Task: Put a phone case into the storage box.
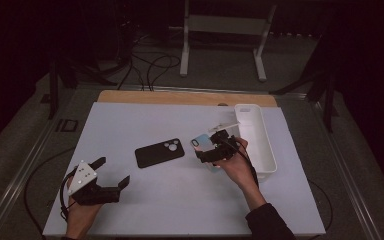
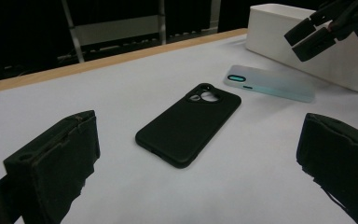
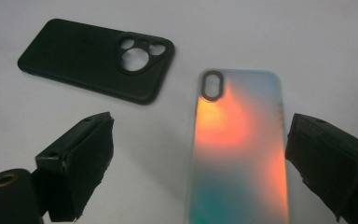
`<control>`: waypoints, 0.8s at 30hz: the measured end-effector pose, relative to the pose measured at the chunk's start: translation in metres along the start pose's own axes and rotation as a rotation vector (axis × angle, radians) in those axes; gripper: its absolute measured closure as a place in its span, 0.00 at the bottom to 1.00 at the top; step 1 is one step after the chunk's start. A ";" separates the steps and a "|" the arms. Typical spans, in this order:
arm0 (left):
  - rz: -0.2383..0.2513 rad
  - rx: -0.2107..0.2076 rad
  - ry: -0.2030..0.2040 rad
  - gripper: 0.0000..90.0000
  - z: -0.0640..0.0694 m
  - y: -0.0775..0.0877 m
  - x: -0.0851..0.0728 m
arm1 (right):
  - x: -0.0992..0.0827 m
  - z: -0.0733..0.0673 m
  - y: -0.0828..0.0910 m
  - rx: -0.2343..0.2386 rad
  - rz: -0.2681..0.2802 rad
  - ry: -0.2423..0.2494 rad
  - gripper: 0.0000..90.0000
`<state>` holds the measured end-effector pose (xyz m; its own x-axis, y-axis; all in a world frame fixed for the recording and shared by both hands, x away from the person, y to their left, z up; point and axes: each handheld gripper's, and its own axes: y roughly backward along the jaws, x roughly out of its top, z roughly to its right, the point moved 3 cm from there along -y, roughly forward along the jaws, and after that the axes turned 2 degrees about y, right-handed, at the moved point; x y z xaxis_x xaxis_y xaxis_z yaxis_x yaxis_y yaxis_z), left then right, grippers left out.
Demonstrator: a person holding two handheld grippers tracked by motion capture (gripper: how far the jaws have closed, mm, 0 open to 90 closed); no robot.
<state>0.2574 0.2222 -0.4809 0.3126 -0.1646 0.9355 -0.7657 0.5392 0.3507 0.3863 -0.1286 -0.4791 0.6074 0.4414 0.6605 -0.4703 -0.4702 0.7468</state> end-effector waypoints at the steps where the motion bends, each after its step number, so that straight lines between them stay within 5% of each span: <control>1: 0.001 0.000 -0.001 0.00 0.000 0.000 0.000 | 0.001 0.000 -0.002 -0.001 -0.008 0.000 0.09; 24: -0.002 -0.004 -0.003 0.00 0.001 0.000 0.000 | -0.012 0.017 -0.048 -0.080 -0.203 -0.033 0.09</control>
<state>0.2573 0.2214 -0.4813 0.3127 -0.1678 0.9349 -0.7627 0.5423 0.3524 0.4130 -0.1242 -0.5241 0.7146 0.4953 0.4941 -0.3849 -0.3114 0.8688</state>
